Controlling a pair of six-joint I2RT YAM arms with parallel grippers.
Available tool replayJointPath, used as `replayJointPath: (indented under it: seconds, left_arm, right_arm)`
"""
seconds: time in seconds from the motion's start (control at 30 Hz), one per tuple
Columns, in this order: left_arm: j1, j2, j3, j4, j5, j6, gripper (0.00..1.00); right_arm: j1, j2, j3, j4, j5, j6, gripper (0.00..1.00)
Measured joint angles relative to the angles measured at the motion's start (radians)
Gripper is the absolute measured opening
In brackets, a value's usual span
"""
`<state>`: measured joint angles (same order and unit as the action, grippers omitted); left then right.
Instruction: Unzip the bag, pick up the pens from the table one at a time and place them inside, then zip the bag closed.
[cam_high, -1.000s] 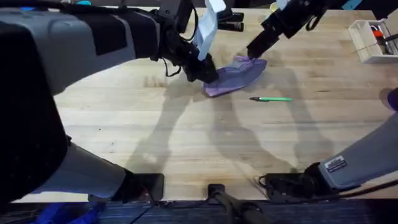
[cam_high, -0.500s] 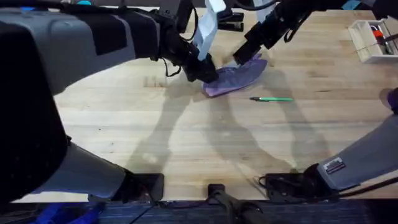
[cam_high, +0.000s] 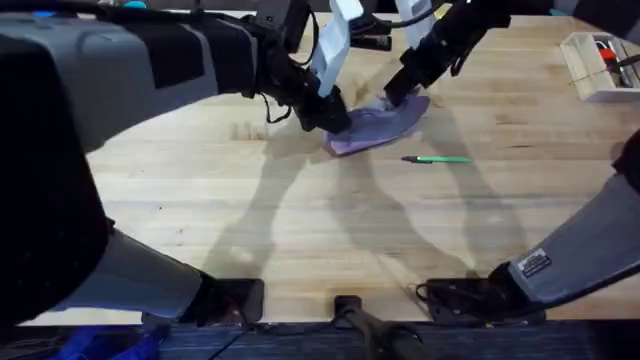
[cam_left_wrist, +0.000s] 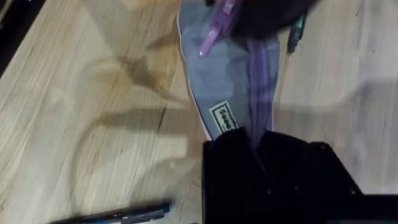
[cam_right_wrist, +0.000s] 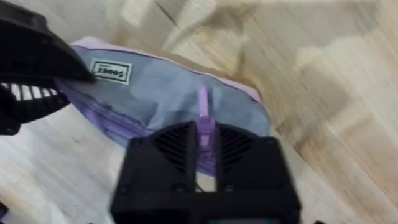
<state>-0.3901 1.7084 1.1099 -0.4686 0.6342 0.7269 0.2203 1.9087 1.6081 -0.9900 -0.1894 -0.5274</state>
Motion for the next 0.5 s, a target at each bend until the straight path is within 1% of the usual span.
replayJointPath:
  seconds: [0.03,0.37,0.5]
  left_arm:
    - [0.0,0.0,0.0,-0.002,0.001,0.0,0.042]
    - [0.0,0.0,0.0,-0.003,0.001,0.0,0.042]
    - [0.0,0.0,0.0,-0.003,0.001,0.0,0.042]
  right_arm:
    - [-0.005,0.0,0.0,-0.003,0.011,0.003,0.037]
    - [-0.005,0.0,0.0,-0.004,0.01,0.003,0.034]
    - [-0.005,-0.006,0.0,-0.006,-0.035,0.003,0.034]
